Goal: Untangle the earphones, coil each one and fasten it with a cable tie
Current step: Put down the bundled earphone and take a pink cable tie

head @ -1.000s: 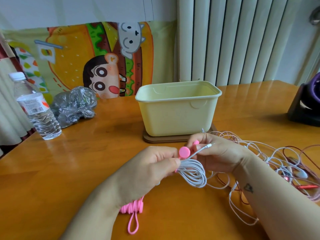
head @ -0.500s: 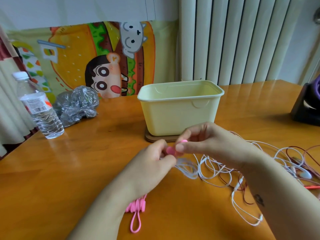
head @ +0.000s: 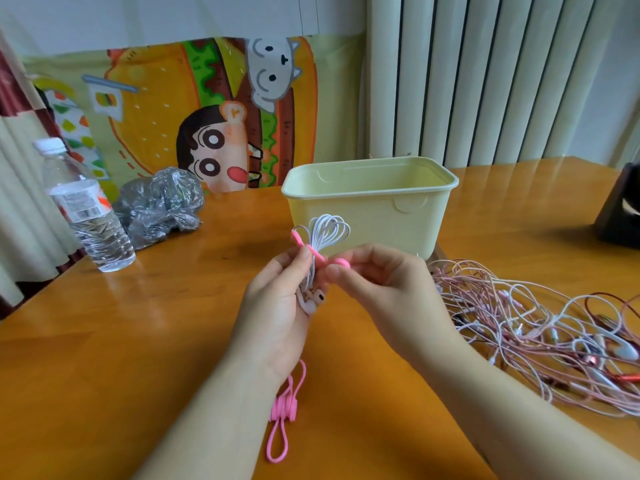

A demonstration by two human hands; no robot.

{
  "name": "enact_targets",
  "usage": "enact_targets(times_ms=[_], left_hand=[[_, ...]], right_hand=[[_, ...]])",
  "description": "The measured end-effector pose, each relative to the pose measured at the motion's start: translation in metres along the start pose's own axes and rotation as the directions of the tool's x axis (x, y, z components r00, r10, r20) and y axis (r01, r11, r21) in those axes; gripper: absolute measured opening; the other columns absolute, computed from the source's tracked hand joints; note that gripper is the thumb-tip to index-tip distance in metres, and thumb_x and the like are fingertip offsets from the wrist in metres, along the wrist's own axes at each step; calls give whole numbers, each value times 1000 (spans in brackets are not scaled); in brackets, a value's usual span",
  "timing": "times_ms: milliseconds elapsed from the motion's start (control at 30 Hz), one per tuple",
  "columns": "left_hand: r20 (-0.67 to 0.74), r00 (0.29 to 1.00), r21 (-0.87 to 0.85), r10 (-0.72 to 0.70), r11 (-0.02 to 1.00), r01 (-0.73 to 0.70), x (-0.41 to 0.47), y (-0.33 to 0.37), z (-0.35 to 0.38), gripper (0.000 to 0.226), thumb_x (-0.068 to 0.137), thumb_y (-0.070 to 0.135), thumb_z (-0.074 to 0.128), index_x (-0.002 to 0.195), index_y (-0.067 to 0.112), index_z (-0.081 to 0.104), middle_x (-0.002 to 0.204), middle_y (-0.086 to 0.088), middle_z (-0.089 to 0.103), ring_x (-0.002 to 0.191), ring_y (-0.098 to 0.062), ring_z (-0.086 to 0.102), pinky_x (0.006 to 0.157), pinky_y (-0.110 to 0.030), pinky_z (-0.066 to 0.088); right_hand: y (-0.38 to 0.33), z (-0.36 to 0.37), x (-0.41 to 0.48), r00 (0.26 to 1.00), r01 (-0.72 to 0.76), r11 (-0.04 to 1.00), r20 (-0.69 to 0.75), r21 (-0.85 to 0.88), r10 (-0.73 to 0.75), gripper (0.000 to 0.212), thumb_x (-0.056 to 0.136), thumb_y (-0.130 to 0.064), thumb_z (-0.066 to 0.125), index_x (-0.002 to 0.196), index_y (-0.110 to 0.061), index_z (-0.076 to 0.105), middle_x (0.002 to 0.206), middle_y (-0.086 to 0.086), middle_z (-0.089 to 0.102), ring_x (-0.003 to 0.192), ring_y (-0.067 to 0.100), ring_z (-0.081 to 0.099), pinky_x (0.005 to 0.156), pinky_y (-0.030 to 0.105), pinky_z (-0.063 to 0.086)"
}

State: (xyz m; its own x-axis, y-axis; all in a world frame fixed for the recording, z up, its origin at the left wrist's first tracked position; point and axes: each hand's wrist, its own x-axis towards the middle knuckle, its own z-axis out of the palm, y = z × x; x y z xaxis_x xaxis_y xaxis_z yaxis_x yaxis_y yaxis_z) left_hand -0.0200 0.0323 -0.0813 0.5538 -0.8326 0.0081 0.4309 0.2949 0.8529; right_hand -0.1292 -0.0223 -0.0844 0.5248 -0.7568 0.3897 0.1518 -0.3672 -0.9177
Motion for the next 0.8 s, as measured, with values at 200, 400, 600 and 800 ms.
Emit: enact_targets(times_ms=[200, 400, 600, 800], left_hand=[[19, 998, -43, -56, 997, 57, 1, 0, 0, 7, 83, 17, 58, 83, 13, 63, 79, -4, 66, 73, -12, 63, 75, -24, 43], [65, 983, -120, -174, 976, 181, -4, 3, 2, 7, 82, 16, 54, 82, 12, 59, 66, 0, 55, 54, -7, 51, 68, -24, 40], [113, 958, -131, -263, 952, 276, -5, 3, 0, 13, 72, 18, 54, 80, 9, 58, 57, 0, 44, 50, -10, 41, 60, -25, 35], [205, 911, -147, -359, 909, 391, -7, 6, -4, 12, 69, 19, 46, 72, 11, 55, 45, 3, 36, 41, -9, 36, 63, -27, 35]], right_hand=[[0, -6, 4, 975, -211, 963, 99, 165, 197, 10, 84, -12, 65, 87, -4, 70, 73, -2, 70, 51, -3, 51, 54, 10, 38], [10, -9, 8, 902, -404, 869, 283, 284, 327, 11, 71, -28, 65, 66, -21, 72, 61, -12, 62, 60, 5, 39, 58, 17, 35], [12, -10, 9, 972, -188, 966, 175, 179, 157, 17, 84, -20, 65, 92, -6, 70, 63, -10, 60, 58, 4, 47, 61, 18, 39], [9, -11, 6, 965, -102, 952, 261, 290, 24, 23, 80, -8, 66, 96, 9, 65, 88, 16, 72, 81, 22, 71, 76, 29, 56]])
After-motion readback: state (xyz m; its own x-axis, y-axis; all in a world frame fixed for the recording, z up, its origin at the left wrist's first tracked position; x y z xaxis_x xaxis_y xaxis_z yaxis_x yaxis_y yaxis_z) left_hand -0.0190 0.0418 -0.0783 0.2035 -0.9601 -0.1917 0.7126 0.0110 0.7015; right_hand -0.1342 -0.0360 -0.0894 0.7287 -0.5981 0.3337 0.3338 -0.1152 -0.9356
